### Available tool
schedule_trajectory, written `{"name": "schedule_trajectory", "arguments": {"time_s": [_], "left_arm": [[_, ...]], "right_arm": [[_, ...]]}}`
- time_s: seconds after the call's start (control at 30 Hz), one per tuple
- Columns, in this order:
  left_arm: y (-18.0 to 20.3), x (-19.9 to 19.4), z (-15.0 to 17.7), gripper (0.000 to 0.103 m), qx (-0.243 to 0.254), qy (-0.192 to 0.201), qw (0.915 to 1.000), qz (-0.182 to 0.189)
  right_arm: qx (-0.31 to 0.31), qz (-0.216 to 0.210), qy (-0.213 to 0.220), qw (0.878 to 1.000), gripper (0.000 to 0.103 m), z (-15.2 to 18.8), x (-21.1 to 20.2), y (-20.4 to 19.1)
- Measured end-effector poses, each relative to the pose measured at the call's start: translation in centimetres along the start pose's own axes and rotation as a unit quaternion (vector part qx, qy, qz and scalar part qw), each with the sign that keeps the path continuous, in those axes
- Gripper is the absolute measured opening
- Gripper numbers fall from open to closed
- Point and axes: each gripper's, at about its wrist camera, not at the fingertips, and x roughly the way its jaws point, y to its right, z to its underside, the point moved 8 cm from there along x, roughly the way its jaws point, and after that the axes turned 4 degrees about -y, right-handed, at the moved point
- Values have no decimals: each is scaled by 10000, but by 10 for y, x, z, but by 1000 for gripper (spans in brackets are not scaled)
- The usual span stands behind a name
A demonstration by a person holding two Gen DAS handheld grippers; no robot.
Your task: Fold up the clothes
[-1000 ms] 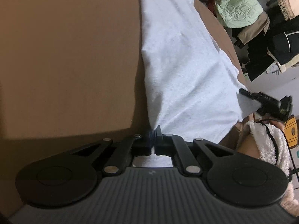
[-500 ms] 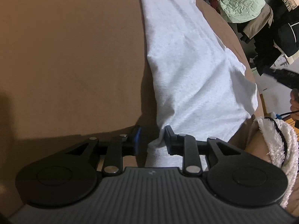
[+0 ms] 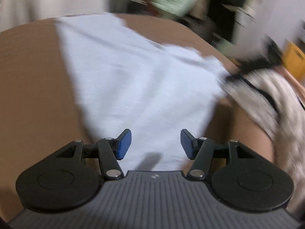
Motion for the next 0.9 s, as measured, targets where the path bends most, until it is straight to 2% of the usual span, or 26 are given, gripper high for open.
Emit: {"name": "schedule_trajectory", "arguments": {"time_s": [0.07,0.13,0.2,0.27,0.3,0.43,0.53,0.67,0.73,0.9], "left_arm": [[6,16,10,64,77,-365,9993,-52],[1,24,19,62,-39,-554,9984,-141],[-9,22,23,44,-252,-563,9979,-209],[-17,17,24,15,-490,-519,9972,-218],[-19,14,22,13,-621,-472,9968,-175],[-26,-2,12,12,-1054,-229,9941,-76],[-33,-18,5,11,-1418,2,9897,209],[-36,-32,5,11,-1625,92,9856,467],[-34,-30,8,12,-1553,19,9867,478],[-20,-3,24,12,-1248,-343,9916,-60]], "right_arm": [[-60,-411,70,9991,6,-13,0,-20],[-120,-821,140,9965,6,-27,0,-39],[-241,-1102,198,9934,6,-39,-8,-64],[-367,-1209,218,9917,6,-49,-15,-84],[-397,-1184,203,9920,6,-52,-14,-90],[-352,-985,139,9944,6,-59,-10,-100],[-208,-850,144,9961,6,-61,-9,-96],[-18,-805,190,9966,6,-47,-18,-78],[55,-668,151,9976,6,-35,-18,-62],[183,-53,-93,9998,7,11,-4,-3]]}}
